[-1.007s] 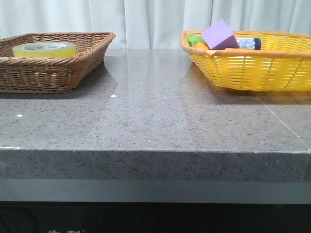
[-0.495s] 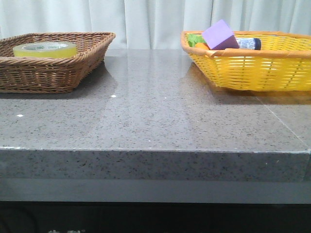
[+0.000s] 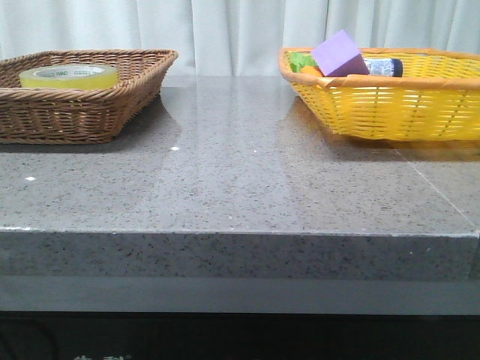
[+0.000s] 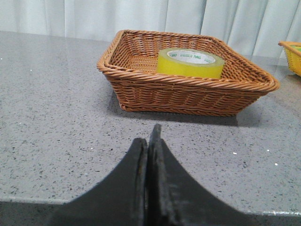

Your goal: Transfer tape with both arms

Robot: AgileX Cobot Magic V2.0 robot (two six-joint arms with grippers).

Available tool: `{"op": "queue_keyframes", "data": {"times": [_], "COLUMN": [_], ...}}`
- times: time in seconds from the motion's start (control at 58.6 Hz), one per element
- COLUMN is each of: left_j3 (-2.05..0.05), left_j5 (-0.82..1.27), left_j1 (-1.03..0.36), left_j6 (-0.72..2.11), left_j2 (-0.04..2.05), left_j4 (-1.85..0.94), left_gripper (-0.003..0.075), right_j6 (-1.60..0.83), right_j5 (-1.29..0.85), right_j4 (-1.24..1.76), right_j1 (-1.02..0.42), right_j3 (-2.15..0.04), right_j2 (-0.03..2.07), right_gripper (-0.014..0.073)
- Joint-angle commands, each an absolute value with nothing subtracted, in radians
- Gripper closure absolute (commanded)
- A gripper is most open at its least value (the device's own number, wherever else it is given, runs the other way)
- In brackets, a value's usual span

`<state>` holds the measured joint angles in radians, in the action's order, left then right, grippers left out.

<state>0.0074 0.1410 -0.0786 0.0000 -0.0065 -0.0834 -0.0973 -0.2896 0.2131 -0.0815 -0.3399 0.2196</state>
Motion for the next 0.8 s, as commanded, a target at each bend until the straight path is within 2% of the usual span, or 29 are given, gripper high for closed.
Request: {"op": "queue_keyframes", "data": {"times": [0.0,0.785], "left_j3": [0.047,0.047], "left_j5": [0.054,0.054], "left_j1": [-0.077,-0.077], "left_j6": [-0.008,-0.008], "left_j2": [-0.025,-0.025], "left_j4": [-0.087,-0.087], "left_gripper": [0.0740,0.0740], "right_j6": [-0.106,-0.106], "right_j5": [-0.212,-0.193], "right_j4": [0.217,0.180], "right_j1": [-0.082,-0.082], "right_j3": [-0.365,-0.347], "right_j2": [0.227,0.227], "right_gripper": [0.0683,0.0683]}}
